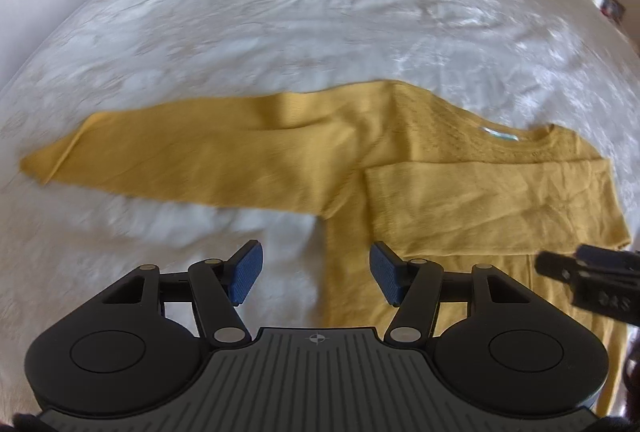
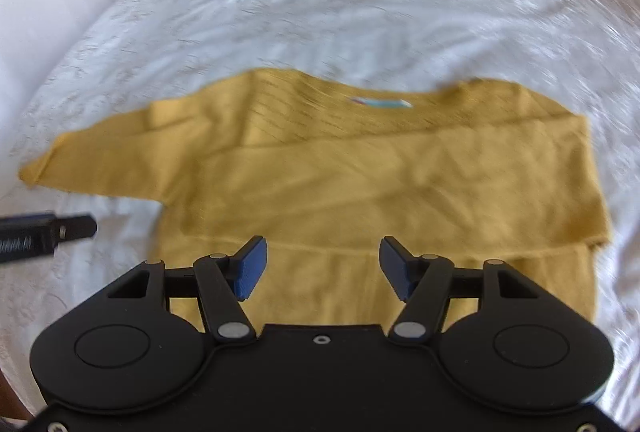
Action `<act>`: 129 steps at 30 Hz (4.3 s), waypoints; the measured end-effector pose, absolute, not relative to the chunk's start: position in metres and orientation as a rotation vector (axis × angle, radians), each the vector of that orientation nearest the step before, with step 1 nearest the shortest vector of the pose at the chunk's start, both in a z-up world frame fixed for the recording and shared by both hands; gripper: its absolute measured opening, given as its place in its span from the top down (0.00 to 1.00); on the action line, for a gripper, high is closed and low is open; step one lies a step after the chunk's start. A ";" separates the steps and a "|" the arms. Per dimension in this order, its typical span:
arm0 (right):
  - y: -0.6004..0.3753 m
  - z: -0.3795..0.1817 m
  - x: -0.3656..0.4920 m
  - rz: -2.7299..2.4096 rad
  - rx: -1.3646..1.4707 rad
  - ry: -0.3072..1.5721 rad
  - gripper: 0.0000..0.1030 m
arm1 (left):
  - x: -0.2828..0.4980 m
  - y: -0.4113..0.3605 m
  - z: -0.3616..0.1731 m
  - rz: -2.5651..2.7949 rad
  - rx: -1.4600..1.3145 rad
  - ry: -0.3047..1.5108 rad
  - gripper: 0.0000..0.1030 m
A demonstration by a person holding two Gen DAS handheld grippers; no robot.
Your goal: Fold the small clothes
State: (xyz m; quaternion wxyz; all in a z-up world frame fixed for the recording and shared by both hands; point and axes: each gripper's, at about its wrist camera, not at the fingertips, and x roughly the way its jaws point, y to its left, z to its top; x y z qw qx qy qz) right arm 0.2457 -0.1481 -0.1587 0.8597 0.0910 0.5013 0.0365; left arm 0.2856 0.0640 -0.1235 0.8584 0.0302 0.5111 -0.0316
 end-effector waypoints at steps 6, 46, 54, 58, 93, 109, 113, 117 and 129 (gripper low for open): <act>-0.188 -0.163 0.222 0.003 0.203 1.062 0.35 | 0.305 0.020 -0.156 -0.159 0.178 1.063 0.44; -0.284 -0.194 0.254 -0.129 0.283 0.998 0.34 | 0.386 0.004 -0.202 0.021 0.302 1.122 0.93; -0.312 -0.230 0.267 -0.229 0.346 1.081 0.34 | 0.384 0.028 -0.210 0.015 0.208 1.128 0.67; -0.321 -0.235 0.266 -0.275 0.389 1.092 0.18 | 0.385 0.037 -0.214 0.080 0.231 1.115 0.20; -0.107 -0.196 0.219 -0.002 0.203 1.199 0.01 | 0.343 0.307 -0.157 0.259 0.263 0.956 0.07; -0.059 -0.185 0.250 -0.004 0.201 1.224 0.01 | 0.385 0.349 -0.189 0.193 0.409 0.911 0.40; -0.055 -0.184 0.258 0.002 0.208 1.226 0.01 | 0.394 0.386 -0.177 0.295 0.184 0.911 0.40; -0.052 -0.186 0.264 0.020 0.209 1.236 0.01 | 0.395 0.407 -0.174 0.292 0.049 0.940 0.40; -0.046 -0.189 0.272 0.068 0.211 1.242 0.01 | 0.391 0.410 -0.188 0.235 -0.171 0.999 0.40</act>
